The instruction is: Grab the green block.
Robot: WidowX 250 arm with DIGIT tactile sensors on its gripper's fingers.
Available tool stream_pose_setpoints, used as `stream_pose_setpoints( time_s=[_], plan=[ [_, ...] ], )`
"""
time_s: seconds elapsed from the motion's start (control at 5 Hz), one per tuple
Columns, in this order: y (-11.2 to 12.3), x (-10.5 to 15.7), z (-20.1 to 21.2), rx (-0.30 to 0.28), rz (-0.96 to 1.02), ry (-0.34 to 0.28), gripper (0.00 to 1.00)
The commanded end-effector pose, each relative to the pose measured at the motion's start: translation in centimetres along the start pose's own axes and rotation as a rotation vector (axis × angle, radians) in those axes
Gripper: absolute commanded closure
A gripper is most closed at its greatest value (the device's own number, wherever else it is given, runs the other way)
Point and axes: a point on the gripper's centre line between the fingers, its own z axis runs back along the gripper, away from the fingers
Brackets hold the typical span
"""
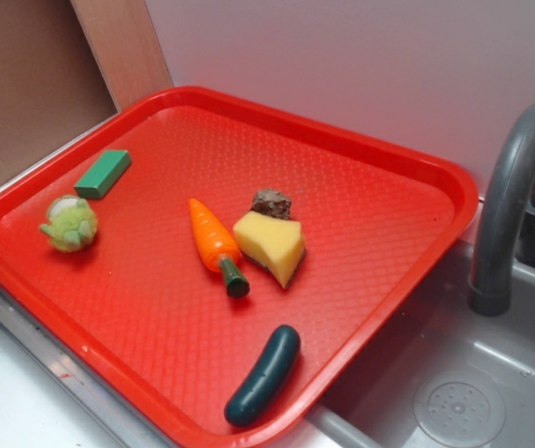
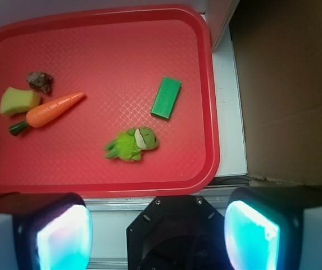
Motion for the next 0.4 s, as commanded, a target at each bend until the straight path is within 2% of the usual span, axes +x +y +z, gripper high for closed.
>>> stream_pose_setpoints(
  time_s=[0.0, 0.2],
  plan=[
    [0.0, 0.0, 0.0, 0.0, 0.0, 0.0, 0.0],
    [0.4, 1.8, -0.1, -0.032, 0.233, 0.046, 0.0]
  ],
)
